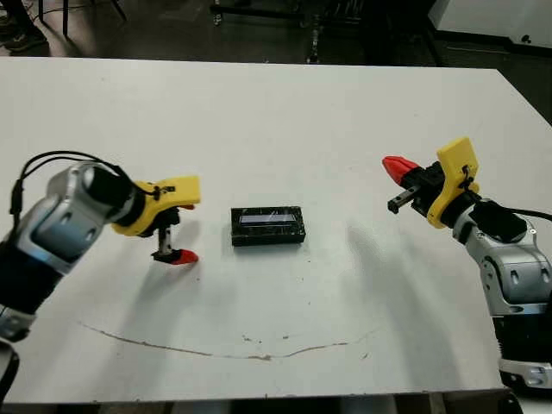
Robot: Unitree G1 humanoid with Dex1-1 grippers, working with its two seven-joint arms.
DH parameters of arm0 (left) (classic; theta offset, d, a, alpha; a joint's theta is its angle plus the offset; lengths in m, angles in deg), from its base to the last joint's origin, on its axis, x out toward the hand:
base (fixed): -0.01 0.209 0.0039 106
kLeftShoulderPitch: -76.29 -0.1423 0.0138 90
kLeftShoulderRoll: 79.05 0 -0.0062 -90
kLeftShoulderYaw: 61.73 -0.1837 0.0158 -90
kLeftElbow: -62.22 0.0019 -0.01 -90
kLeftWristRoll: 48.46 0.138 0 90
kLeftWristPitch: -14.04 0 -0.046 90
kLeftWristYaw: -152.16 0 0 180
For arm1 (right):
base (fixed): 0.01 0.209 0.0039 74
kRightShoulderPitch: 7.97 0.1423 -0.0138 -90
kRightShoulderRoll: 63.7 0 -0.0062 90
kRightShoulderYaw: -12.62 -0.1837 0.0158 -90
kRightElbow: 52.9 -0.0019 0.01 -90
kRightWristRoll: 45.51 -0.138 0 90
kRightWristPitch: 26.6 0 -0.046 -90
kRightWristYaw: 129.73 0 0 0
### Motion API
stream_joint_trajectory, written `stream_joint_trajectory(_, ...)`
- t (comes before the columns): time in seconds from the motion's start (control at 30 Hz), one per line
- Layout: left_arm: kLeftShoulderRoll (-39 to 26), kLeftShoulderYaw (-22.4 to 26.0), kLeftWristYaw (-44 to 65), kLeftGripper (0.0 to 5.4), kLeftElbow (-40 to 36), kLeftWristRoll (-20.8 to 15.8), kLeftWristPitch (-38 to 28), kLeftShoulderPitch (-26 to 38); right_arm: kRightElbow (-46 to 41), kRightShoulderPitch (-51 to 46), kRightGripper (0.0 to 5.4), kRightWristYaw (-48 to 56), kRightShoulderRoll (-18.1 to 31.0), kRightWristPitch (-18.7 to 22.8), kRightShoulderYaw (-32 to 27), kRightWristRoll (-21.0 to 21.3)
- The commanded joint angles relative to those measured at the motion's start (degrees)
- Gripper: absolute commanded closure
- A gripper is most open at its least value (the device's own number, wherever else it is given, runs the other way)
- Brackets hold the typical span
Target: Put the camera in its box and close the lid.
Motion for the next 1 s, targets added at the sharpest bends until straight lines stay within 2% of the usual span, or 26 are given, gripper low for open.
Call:
stream_joint_trajectory(0.03, 1.8, 6.7, -11.0, 0.21, -2.5, 1.1, 8.2, -0.9, 0.0, -0.4, 5.40, 0.5, 0.7, 0.4, 0.0, -0.4)
stream_joint_trajectory(0.17, 6.3, 13.8, -18.2, 0.71, -6.0, -3.0, 14.0, 3.4, 0.7, -0.1, 5.40, 0.6, 0.3, -0.1, 0.2, -0.4)
stream_joint_trajectory(0.23, 7.6, 15.7, -20.2, 1.00, -7.1, -4.4, 11.2, 4.0, 1.0, -0.1, 5.40, 0.5, 0.2, -0.2, 0.1, -0.5)
stream_joint_trajectory(0.4, 8.7, 16.4, -21.7, 1.73, -9.2, -6.6, 4.3, 4.9, 1.5, -0.5, 5.40, 0.5, 0.4, -1.4, 0.0, -0.2)
stream_joint_trajectory(0.7, 17.5, 14.2, -24.4, 3.08, -7.6, -12.0, 1.9, 6.3, 1.9, -0.4, 5.40, 0.0, 0.1, -0.8, 0.0, -0.2)
stream_joint_trajectory(1.0, 25.2, 6.9, -28.6, 4.40, -8.2, -11.9, 6.1, 6.3, 1.9, -0.7, 5.40, 0.1, 0.2, -1.0, 0.0, -0.1)
